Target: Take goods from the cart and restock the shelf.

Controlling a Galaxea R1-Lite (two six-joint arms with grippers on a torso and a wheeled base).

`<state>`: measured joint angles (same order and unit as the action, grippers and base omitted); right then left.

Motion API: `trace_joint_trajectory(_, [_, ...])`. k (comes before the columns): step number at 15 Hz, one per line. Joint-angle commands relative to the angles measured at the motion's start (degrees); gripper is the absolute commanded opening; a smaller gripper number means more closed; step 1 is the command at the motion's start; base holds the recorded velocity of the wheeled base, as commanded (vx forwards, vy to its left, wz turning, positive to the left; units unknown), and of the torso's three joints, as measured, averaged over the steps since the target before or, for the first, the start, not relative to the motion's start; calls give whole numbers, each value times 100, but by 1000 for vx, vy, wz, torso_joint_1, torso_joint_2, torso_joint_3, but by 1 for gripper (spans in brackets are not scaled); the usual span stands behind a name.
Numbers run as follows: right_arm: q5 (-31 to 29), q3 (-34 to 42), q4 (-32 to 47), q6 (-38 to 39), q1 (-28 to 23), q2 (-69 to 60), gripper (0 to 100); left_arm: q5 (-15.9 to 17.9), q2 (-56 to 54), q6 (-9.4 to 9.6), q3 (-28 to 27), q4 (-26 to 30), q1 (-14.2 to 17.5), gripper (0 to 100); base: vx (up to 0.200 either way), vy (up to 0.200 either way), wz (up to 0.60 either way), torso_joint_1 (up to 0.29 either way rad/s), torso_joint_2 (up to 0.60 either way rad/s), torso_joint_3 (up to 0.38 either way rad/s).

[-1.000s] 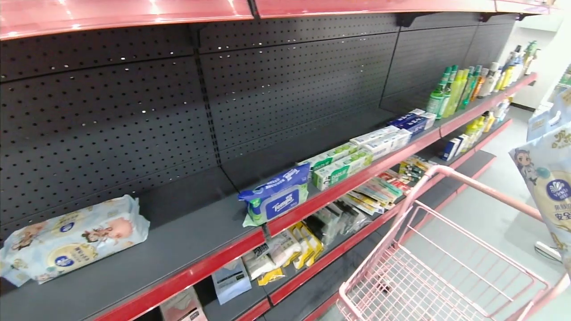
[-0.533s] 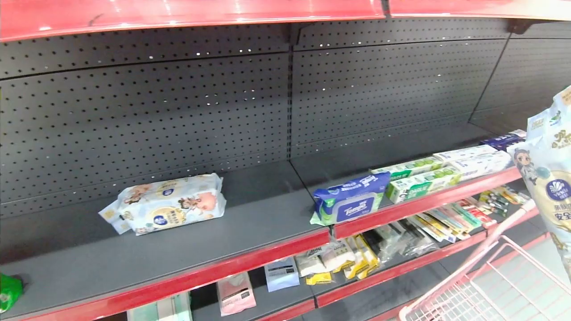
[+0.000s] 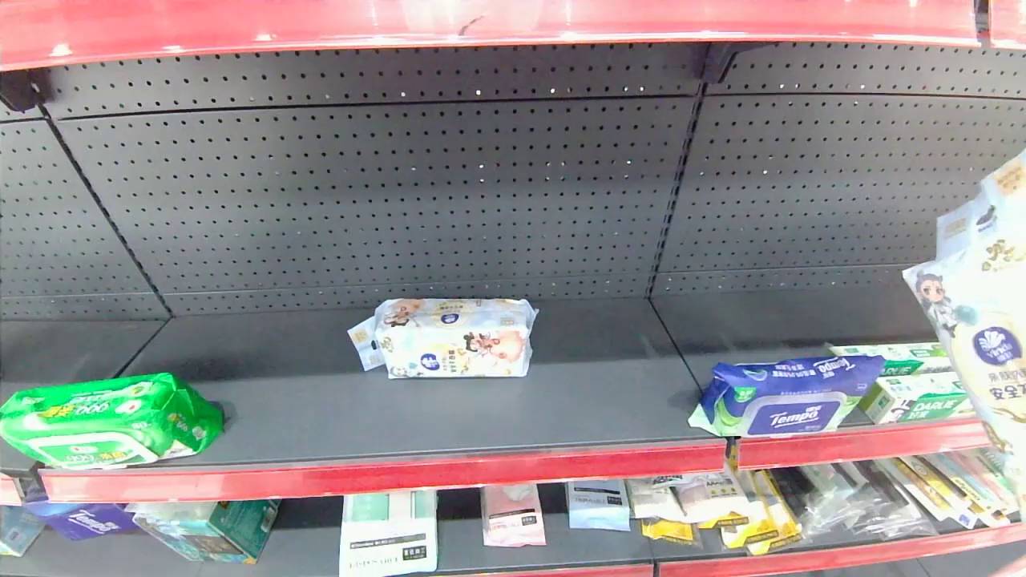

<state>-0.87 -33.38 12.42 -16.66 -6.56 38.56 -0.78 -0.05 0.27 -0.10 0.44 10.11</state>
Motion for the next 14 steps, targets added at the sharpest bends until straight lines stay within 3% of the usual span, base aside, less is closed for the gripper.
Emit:
trace_joint_trajectory(1, [-19, 68, 15, 32, -12, -296, 0, -1, 5, 0, 1, 0, 9, 100, 0, 0, 0, 0, 0, 0])
trace_joint_trajectory(4, [69, 341, -12, 23, 32, -1061, 0, 78, 5, 26, -8, 9, 0, 100, 0, 0, 0, 0, 0, 0])
trace_joint_trajectory(6, [262, 613, -29, 23, 129, -1492, 0, 289, 5, 228, -140, 18, 0, 100, 0, 0, 0, 0, 0, 0])
trace_joint_trajectory(7, [280, 666, -21, 5, 155, -1641, 0, 298, 365, 131, -1054, 53, -97, 100, 0, 0, 0, 0, 0, 0])
trace_joint_trajectory(8, [262, 736, -29, -21, 129, -1703, 0, 307, 1517, -378, -1977, 9, -167, 100, 0, 0, 0, 0, 0, 0])
trace_joint_trajectory(9, [254, 754, -29, -21, 120, -1782, 0, 307, 2343, -844, -2504, 9, -167, 100, 0, 0, 0, 0, 0, 0])
trace_joint_trajectory(12, [227, 710, -47, 58, 93, -1834, 0, 245, 4039, -361, -2486, -26, -158, 100, 0, 0, 0, 0, 0, 0])
trace_joint_trajectory(13, [227, 710, -47, 58, 93, -1843, 0, 245, 4074, -343, -2486, -26, -158, 100, 0, 0, 0, 0, 0, 0])
trace_joint_trajectory(14, [192, 824, -29, 58, 93, -2019, 0, 632, 5015, 307, -2513, -44, -167, 100, 0, 0, 0, 0, 0, 0])
